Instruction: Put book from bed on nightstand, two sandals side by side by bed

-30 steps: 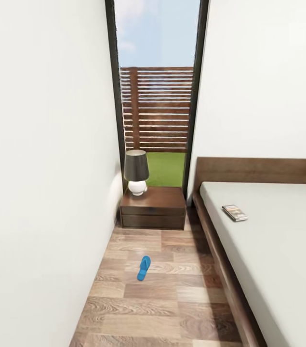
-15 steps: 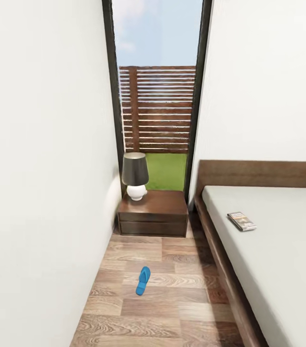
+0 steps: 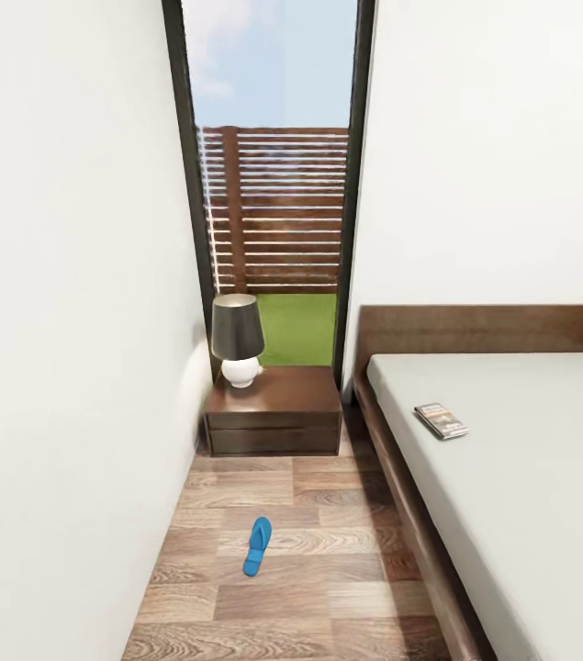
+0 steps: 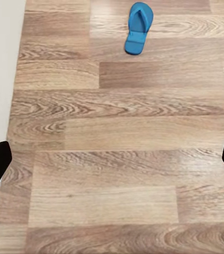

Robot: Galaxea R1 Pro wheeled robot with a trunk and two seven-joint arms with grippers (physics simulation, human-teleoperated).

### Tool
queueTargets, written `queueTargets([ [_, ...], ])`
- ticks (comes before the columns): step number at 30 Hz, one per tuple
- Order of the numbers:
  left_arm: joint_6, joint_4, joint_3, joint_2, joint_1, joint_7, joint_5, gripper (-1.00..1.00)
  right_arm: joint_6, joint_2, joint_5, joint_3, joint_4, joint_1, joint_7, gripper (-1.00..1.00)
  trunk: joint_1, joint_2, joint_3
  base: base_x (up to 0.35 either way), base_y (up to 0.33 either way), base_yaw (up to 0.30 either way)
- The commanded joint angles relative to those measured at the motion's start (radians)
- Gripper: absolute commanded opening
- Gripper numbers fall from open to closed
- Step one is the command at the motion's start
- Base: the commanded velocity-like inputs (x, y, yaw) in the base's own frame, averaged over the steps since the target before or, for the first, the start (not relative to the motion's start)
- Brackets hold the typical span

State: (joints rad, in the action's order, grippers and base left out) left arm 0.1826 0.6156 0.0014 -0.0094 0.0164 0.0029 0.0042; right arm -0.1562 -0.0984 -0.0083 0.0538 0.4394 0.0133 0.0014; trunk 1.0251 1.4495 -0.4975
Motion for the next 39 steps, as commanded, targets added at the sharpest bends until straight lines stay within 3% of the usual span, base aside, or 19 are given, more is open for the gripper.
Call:
queueTargets([
  [1,0.003,-0.001,0.0,0.0,0.001,0.001,0.0,1.0,-0.003,0.0,-0.001,0.001,-0.001,0.001,0.0,1.0,0.0,0.0,-0.001,0.001,0.0,-0.01],
  [39,0.003,0.0,0.0,0.0,0.001,0.0,0.001,1.0,-0.003,0.0,-0.001,0.001,-0.001,0.001,0.0,1.0,0.0,0.0,-0.005,0.0,0.0,-0.029],
])
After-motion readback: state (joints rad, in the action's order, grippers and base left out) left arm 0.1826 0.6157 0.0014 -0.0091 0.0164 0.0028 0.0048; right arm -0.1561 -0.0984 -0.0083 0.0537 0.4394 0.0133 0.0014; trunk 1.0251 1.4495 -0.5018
